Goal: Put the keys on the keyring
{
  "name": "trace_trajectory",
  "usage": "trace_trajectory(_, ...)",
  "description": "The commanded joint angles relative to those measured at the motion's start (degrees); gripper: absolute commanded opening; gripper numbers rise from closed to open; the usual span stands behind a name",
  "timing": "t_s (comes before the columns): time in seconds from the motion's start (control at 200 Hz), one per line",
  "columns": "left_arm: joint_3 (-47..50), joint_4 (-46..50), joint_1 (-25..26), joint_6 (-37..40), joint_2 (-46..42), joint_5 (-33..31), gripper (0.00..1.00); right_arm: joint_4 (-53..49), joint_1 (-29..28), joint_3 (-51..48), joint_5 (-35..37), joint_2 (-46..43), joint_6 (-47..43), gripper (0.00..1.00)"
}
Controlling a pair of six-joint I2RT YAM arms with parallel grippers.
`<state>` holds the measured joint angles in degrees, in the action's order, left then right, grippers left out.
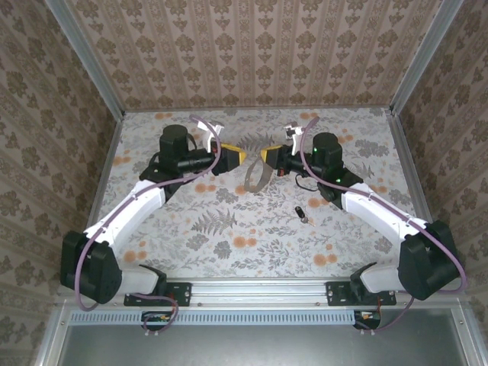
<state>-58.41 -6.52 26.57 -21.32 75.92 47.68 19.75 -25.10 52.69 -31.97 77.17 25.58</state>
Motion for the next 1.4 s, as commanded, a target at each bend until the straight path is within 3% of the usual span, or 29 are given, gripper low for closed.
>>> trace_trajectory(0.0, -2.7, -1.4, -0.1, 0.9, 0.7, 7.5, 0.39, 4.9, 0.1, 2.4, -5.6, -1.7, 2.3, 0.0)
trace_trajectory(0.24, -3.6, -2.3, 0.0, 0.5, 1.6, 11.2, 0.25, 5.6, 0.1, 3.2, -7.5, -1.2, 3.5, 0.0)
trace_trajectory(0.63, -4.4, -3.4, 0.6, 0.1, 3.4, 14.8, 0.25, 6.4, 0.1, 3.8, -8.9, -0.5, 4.5, 0.0)
trace_trajectory(1.145, -5.4, -5.0, 1.3, -0.3, 5.8, 15.0, 0.24, 7.6, 0.2, 3.5, -9.0, 0.8, 5.4, 0.0)
trace_trajectory(1.395, -3.1, -6.0, -1.7, -0.9, 2.1, 14.0, 0.29, 6.7, 1.1, 2.7, -8.1, 0.2, 5.1, 0.0)
